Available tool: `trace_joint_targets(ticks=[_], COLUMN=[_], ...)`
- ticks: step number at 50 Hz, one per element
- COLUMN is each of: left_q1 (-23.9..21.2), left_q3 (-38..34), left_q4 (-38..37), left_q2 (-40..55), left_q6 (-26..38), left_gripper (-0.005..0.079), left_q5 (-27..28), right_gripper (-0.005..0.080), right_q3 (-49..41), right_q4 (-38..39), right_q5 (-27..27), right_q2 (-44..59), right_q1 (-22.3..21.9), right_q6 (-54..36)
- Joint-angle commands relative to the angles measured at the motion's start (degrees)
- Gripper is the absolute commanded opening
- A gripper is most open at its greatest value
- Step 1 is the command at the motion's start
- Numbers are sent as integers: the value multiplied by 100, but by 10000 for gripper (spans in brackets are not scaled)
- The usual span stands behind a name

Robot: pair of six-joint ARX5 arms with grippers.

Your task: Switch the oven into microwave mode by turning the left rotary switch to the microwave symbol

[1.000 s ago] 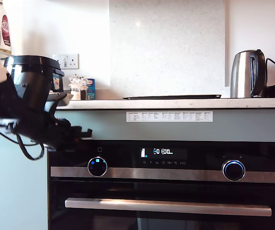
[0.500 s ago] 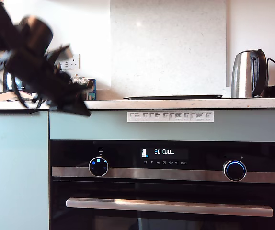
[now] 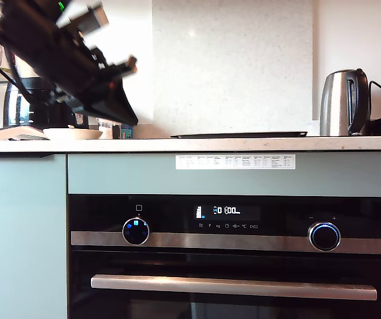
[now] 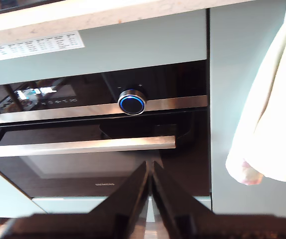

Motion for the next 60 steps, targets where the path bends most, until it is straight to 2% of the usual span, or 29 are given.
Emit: trace_joint_targets(ticks=[1,9,19,32,43,60], left_q1=[-22,-22,-22,-22,-26,-26], left_q3=[-332,-1045,-2046,-2723,-2968,-3379], left_q4=[44,264,704,800,492,-160], left_q2=[-179,-820,-1818,-3049,-3836,-5278], left_q6=[-15,-170,-463,-466,-577,-673], left_gripper=[-22,-22,-22,-22,-22,-22], left_q5=[-22,-42,-133,-562,-691,-1014], right_gripper=[-12,-12,-12,-12,-12,-12], right_q3=[-59,-59,-59,-59,-59,-59], right_q4=[74,201,750,1268,1126,334], right_q5=[13,0,-170,-566,-564,-562], right_q2=[28,15,-20,-20,-20,-20], right_q1=[28,28,28,28,28,28], right_q6=[-114,-284,-527,-719,-684,-686])
